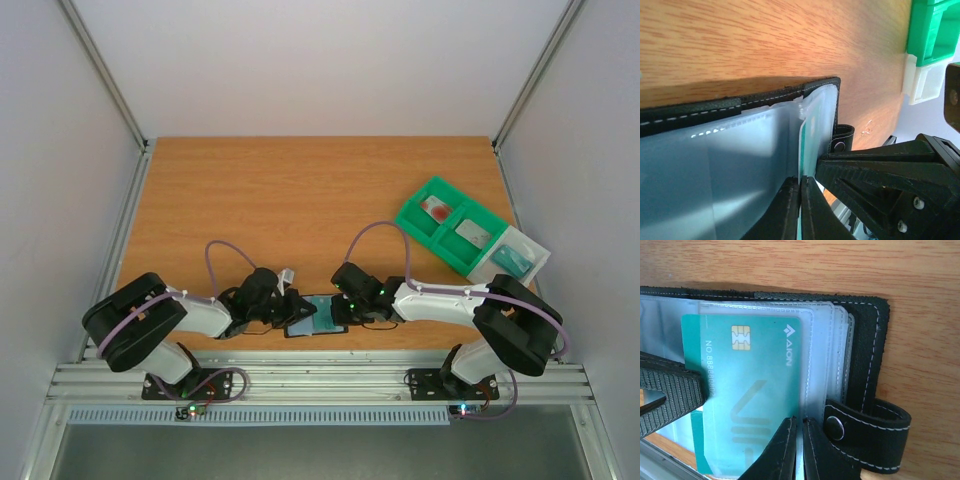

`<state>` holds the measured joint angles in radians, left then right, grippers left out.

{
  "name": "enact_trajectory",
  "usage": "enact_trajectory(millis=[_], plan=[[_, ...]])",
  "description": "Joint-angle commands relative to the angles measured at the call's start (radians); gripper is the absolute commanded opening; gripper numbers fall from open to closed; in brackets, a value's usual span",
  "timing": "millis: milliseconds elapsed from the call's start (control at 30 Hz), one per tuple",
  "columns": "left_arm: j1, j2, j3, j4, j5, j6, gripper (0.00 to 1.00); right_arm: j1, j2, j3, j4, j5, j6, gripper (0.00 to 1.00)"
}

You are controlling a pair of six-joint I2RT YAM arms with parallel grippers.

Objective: Take the credit cards out of the card holder

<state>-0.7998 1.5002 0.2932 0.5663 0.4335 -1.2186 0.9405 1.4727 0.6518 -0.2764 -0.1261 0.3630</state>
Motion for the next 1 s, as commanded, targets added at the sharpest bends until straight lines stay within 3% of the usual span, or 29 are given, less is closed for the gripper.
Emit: enact_trajectory(millis=[0, 100, 367, 700, 967], plan=[[-0.004, -0.013, -0.014, 0.036, -0.016, 0.028, 0.08, -0.005, 0.009, -0.015, -0.033, 0.043, 0.009, 0.06], [-0.003, -0.006, -0.015, 0.042, -0.004, 0.032, 0.0, -0.005, 0.011, -0.017, -0.031, 0.04, 0.011, 0.06], [-0.001, -0.032, -0.031, 0.01, -0.029, 0.029, 0.0, -0.005, 0.002, -0.022, -0.045, 0.05, 0.014, 0.06], [0.003, -0.16, -0.011, -0.216, -0.083, 0.092, 0.0, -0.005, 0.003, -0.022, -0.036, 0.053, 0.02, 0.06], [0.005, -0.232, -0.002, -0.306, -0.103, 0.117, 0.0, -0.005, -0.002, -0.016, -0.04, 0.054, 0.019, 0.06]])
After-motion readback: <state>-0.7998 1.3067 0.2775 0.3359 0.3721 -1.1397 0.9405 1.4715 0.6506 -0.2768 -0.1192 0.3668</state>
